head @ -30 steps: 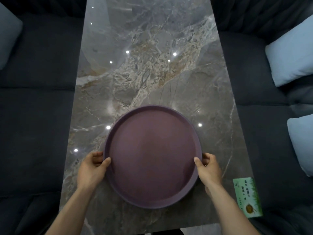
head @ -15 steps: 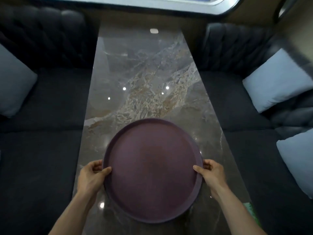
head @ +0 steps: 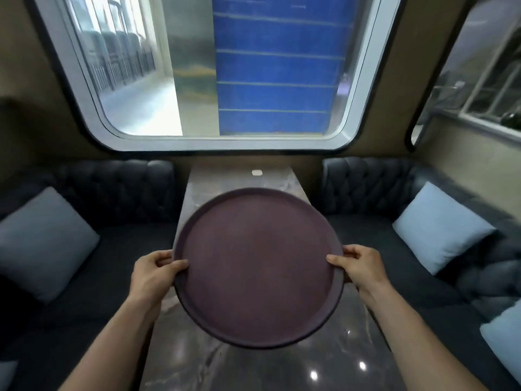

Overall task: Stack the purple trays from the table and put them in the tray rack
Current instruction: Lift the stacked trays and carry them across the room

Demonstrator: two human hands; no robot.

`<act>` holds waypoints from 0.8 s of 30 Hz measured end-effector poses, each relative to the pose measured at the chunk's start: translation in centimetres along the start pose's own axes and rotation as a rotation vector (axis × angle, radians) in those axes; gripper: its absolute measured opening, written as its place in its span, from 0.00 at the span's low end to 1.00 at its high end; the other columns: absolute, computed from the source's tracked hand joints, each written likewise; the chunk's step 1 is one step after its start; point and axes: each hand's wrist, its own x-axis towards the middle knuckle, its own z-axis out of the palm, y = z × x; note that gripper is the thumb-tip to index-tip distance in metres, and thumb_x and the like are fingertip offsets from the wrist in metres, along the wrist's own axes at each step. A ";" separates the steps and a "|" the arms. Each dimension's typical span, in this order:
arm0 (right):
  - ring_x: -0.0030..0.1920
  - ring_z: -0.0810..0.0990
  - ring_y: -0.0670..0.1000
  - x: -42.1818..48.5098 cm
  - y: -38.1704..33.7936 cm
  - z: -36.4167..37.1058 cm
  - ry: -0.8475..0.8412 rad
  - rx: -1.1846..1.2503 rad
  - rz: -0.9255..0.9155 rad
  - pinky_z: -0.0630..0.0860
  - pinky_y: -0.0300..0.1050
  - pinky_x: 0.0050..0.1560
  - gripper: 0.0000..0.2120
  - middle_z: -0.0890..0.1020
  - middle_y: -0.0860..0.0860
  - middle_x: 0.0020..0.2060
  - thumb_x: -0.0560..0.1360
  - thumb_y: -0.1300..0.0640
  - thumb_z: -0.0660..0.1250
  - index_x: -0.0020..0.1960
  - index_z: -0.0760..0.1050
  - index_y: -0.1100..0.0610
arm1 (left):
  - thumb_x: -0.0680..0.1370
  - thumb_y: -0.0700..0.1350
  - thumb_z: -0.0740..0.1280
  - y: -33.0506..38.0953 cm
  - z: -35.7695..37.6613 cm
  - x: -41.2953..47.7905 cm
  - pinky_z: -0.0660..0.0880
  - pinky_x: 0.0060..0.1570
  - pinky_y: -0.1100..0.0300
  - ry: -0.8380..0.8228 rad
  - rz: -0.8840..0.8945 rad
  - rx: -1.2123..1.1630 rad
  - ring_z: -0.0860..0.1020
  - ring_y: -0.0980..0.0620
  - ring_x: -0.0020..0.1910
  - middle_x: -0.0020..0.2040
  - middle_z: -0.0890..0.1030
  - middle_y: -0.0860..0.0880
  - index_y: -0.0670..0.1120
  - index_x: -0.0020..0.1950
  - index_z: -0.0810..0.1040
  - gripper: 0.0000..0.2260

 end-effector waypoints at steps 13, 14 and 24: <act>0.34 0.86 0.53 0.8 -10.7 -6.7 -0.060 0.104 -0.136 0.79 0.41 0.26 0.17 0.87 0.57 0.40 0.63 0.67 0.82 0.49 0.84 0.61 | 0.69 0.34 0.75 12.5 1.0 -9.9 0.78 0.39 0.55 0.142 0.199 -0.105 0.82 0.47 0.39 0.41 0.85 0.44 0.39 0.53 0.84 0.12; 0.35 0.87 0.54 0.6 -10.9 -7.1 -0.072 0.116 -0.140 0.80 0.42 0.28 0.17 0.87 0.57 0.40 0.62 0.67 0.82 0.49 0.84 0.62 | 0.70 0.34 0.75 12.7 1.1 -10.9 0.78 0.39 0.55 0.156 0.198 -0.114 0.82 0.46 0.39 0.41 0.85 0.43 0.39 0.52 0.84 0.12; 0.47 0.83 0.61 -3.3 -10.6 -5.1 -0.224 0.285 -0.138 0.83 0.59 0.51 0.14 0.83 0.63 0.51 0.76 0.61 0.74 0.57 0.77 0.66 | 0.72 0.48 0.77 10.5 -0.1 -18.6 0.78 0.39 0.53 0.367 0.126 -0.318 0.82 0.43 0.44 0.50 0.83 0.40 0.42 0.58 0.77 0.19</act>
